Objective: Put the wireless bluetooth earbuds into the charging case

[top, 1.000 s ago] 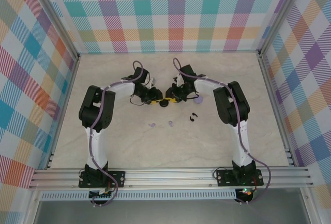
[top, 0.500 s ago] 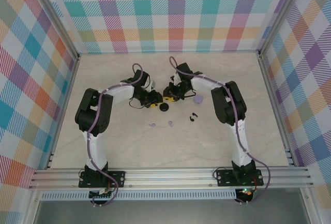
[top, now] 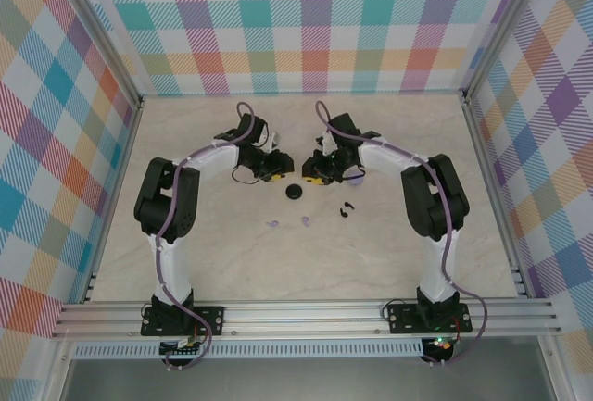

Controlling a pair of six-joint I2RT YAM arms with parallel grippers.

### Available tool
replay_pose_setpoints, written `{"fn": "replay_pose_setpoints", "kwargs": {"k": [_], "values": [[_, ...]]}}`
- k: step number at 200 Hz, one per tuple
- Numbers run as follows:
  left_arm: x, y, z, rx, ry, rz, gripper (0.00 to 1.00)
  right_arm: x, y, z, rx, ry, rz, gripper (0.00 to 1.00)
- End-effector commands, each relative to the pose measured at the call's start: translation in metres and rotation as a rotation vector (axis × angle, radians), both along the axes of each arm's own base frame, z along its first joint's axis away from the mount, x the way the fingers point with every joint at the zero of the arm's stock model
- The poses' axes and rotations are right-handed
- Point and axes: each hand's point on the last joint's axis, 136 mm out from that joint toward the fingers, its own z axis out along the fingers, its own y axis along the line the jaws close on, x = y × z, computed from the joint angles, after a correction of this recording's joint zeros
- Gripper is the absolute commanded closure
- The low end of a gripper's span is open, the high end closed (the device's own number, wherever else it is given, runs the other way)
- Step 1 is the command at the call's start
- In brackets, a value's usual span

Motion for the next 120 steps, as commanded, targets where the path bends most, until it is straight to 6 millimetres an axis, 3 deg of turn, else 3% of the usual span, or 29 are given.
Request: {"fn": "replay_pose_setpoints", "kwargs": {"k": [1, 57, 120], "values": [[0.001, -0.002, -0.009, -0.016, 0.032, -0.028, 0.6, -0.018, 0.009, 0.001, 0.057, 0.031, 0.037, 0.73], [0.002, -0.003, -0.02, -0.01, 0.055, -0.043, 0.59, -0.029, 0.023, -0.019, 0.065, 0.083, 0.033, 0.72], [-0.005, -0.002, -0.023, -0.014, 0.073, -0.052, 0.6, -0.028, 0.029, -0.034, 0.036, 0.111, 0.018, 0.72]]}}
